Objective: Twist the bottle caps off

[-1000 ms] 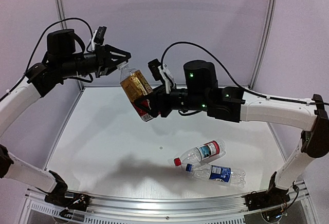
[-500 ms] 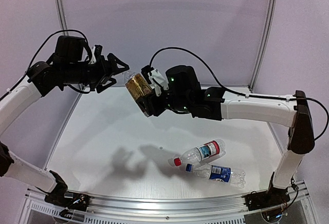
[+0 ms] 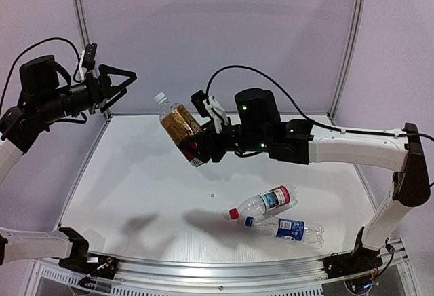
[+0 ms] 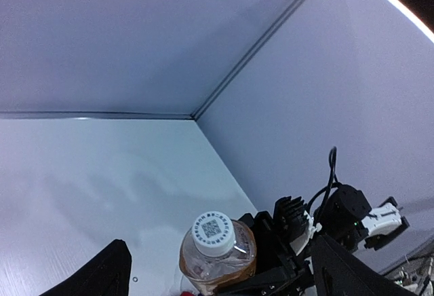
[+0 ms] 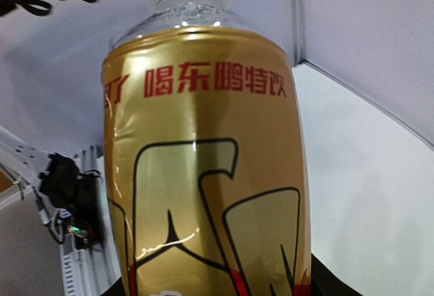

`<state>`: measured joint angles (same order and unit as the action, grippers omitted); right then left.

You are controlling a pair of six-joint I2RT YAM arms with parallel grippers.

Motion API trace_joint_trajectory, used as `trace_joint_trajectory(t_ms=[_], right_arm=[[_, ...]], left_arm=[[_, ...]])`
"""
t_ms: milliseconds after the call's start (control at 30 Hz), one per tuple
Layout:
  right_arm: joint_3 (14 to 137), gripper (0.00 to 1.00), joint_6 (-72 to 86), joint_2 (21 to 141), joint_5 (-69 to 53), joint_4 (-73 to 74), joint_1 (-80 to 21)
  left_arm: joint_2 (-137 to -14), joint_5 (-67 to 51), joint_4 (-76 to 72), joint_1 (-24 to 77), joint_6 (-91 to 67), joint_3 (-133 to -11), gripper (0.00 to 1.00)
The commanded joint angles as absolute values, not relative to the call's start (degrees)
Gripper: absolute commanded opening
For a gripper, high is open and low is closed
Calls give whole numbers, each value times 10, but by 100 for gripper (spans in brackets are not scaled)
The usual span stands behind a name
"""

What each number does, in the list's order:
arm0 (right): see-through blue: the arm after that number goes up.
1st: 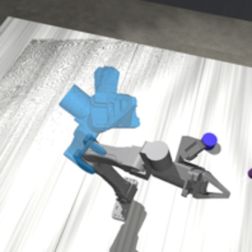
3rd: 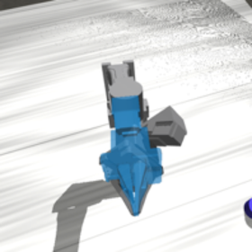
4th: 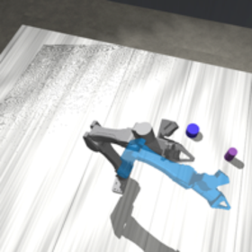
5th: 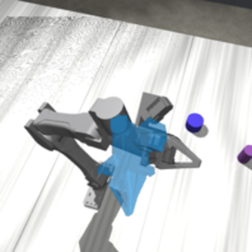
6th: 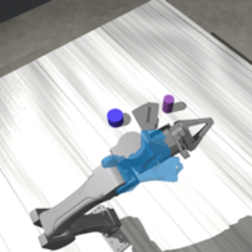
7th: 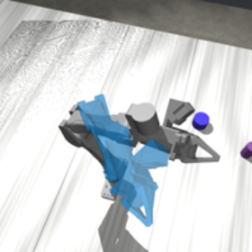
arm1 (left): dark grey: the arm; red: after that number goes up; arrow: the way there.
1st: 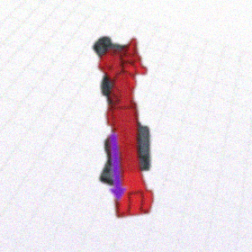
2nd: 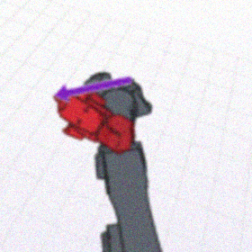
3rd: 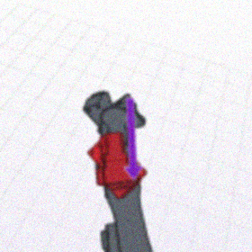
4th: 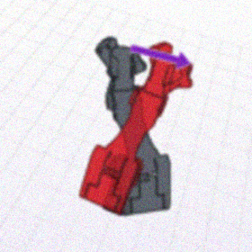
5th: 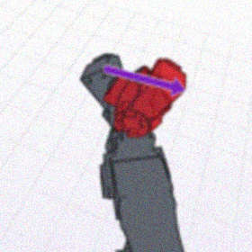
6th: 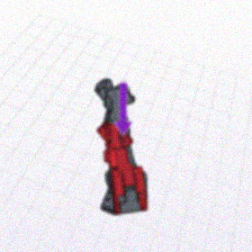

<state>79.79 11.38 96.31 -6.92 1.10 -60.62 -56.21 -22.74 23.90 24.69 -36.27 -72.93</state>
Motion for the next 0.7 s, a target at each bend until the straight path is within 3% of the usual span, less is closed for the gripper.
trace_joint_trajectory(t_ms=[0,433,667], right_arm=[[799,0,162,935,-193,-45,-605],[809,0,203,935,-239,-67,-605],[810,0,208,939,-241,-69,-605]], left_arm=[[-577,-379,150,233,-334,-721,90],[-639,-414,83,284,-358,-741,77],[-655,-405,81,305,-360,-746,52]])
